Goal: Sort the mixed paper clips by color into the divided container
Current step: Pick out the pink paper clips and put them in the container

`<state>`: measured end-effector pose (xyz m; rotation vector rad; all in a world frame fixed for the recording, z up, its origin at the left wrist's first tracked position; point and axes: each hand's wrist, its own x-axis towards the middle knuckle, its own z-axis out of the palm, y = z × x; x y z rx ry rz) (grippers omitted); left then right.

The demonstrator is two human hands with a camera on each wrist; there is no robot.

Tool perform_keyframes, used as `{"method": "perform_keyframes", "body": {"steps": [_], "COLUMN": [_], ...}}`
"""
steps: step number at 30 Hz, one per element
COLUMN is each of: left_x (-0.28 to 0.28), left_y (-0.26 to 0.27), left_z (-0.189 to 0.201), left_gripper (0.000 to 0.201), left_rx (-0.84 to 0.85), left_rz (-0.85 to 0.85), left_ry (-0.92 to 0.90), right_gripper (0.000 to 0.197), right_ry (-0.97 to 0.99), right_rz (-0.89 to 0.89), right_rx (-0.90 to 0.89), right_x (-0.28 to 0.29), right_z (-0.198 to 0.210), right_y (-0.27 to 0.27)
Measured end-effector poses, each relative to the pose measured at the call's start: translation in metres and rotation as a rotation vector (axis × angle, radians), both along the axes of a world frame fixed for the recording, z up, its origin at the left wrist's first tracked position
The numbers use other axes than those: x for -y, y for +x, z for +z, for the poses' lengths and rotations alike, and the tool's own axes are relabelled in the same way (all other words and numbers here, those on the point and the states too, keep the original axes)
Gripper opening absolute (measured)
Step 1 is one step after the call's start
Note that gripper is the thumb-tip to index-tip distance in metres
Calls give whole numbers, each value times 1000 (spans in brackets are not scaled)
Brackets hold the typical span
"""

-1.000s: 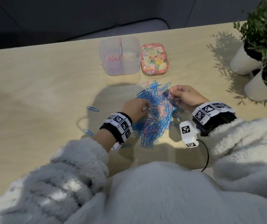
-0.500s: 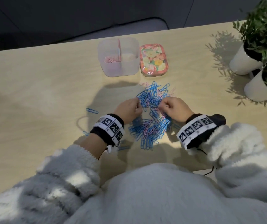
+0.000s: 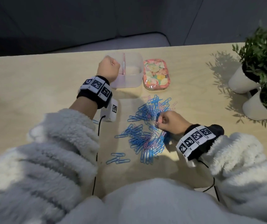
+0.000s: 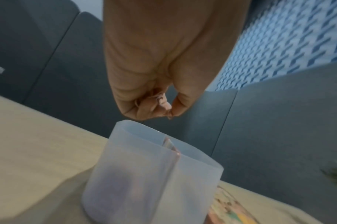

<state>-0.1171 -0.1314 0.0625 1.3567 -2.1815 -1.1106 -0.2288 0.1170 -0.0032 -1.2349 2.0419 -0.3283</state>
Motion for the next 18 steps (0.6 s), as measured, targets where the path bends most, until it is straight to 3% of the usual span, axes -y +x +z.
{"method": "perform_keyframes", "body": {"steps": [2,6,10,13,16,18], "left_x": [6,11,7,-1,-8,-12], "left_y": [-9,-21,-19,-3,18,30], "left_z": [-3,-12,-19,-20,-29,-36], "left_gripper": [18,26,40,32,19,18], "left_rx": [14,110,214,126,110,108], "left_rz": [20,-3,-161,-214,-292,-343], "left_ry": [-37,-132,-110,-233,-430,-465], "right_gripper": [27,26,28,25,27,28], "right_ry": [-98,-232,-270,-268,-285,-302], "right_rz": [-71,-127,-176,-211,-261,-259], "right_rx": [131,219,279,394,357,375], "right_x": [10,39,79,111,140,159], "right_z": [15,48,73,83,88,91], "right_y": [-8,-20,-22,-20,-15,-6]}}
